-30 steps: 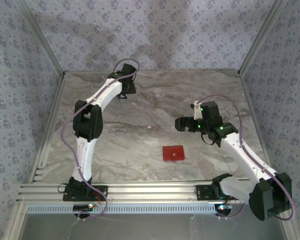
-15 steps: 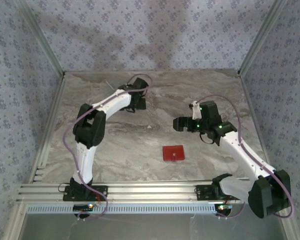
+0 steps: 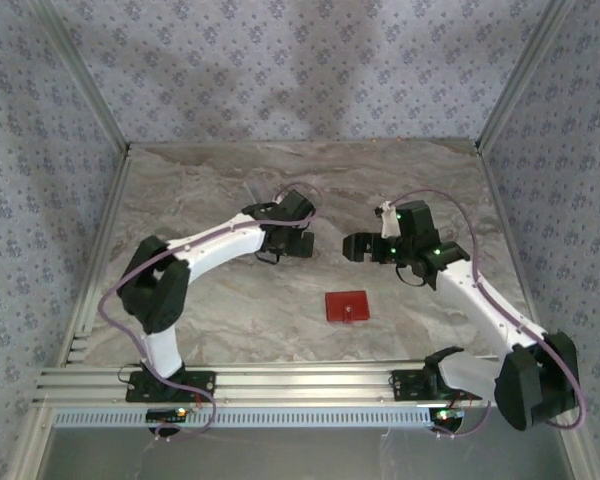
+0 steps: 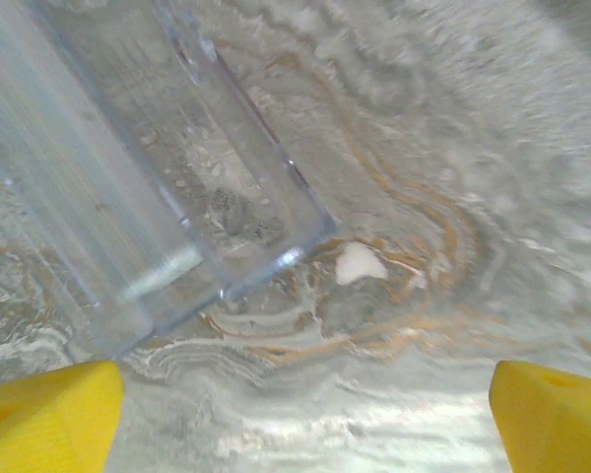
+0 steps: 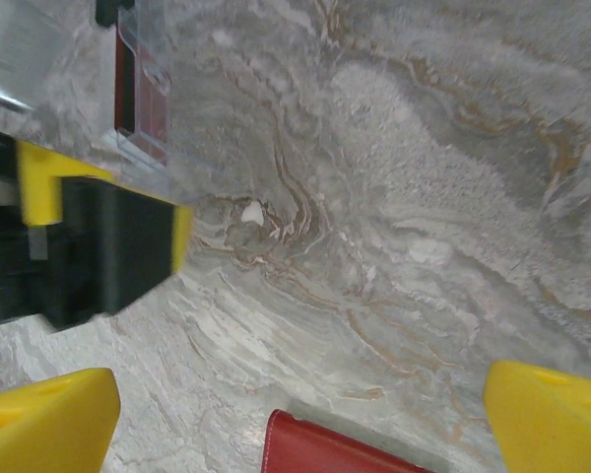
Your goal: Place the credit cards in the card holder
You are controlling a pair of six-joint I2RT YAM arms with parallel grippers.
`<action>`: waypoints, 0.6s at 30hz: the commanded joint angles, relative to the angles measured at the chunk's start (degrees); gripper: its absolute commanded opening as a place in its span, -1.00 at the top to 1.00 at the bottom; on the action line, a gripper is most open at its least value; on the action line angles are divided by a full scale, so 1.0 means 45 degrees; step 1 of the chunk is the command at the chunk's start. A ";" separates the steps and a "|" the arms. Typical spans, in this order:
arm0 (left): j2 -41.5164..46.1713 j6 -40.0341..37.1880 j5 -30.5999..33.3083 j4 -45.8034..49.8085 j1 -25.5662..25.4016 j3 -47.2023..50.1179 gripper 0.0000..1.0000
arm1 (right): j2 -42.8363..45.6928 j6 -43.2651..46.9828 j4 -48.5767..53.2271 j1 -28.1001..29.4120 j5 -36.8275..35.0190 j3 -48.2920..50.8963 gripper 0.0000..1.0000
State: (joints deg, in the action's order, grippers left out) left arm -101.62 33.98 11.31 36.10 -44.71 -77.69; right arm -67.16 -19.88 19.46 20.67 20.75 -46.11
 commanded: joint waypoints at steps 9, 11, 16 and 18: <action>0.5163 0.0605 -0.0839 0.0968 0.2482 0.1554 -0.99 | -0.5500 0.0767 -0.0023 0.1784 0.1041 -0.4551 -0.30; 0.5703 0.0800 -0.1510 0.0857 0.3403 0.2256 -0.99 | -0.6571 0.0784 -0.0045 0.2023 0.1294 -0.5730 -0.17; 0.7074 0.1213 -0.2286 0.0710 0.4843 0.4060 -0.99 | -0.8650 0.1178 0.0394 0.2524 0.0925 -0.8040 -0.07; 0.7590 0.1353 -0.2516 0.0365 0.5187 0.4809 -0.99 | -0.9430 0.1273 0.0756 0.2645 0.0875 -0.9020 -0.04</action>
State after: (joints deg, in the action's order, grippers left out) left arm -71.29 38.15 3.75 38.09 -22.79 -59.07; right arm -106.21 -15.90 19.68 31.66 24.86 -81.17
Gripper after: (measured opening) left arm 0.993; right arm 0.526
